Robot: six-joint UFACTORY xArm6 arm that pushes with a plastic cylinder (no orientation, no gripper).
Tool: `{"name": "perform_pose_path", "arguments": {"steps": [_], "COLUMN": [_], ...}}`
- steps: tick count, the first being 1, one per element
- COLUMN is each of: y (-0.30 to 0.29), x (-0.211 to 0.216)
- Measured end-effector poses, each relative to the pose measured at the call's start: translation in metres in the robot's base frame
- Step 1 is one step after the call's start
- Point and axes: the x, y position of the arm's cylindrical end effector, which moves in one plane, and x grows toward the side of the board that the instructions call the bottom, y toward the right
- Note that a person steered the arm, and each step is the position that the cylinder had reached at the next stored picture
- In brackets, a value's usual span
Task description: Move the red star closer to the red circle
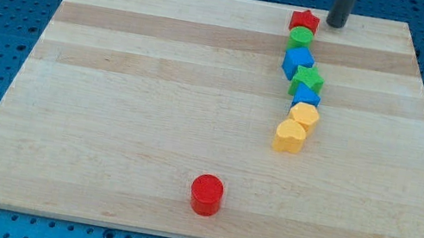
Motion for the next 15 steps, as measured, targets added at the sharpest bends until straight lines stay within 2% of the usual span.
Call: {"name": "perform_pose_path", "arguments": {"steps": [1, 2, 3, 4, 5, 7, 10, 12, 15], "y": [-0.029, -0.033, -0.021, 0.023, 0.021, -0.005, -0.083, -0.092, -0.163], "x": [0.011, 0.012, 0.013, 0.013, 0.014, 0.018, 0.039, 0.023, 0.019]}}
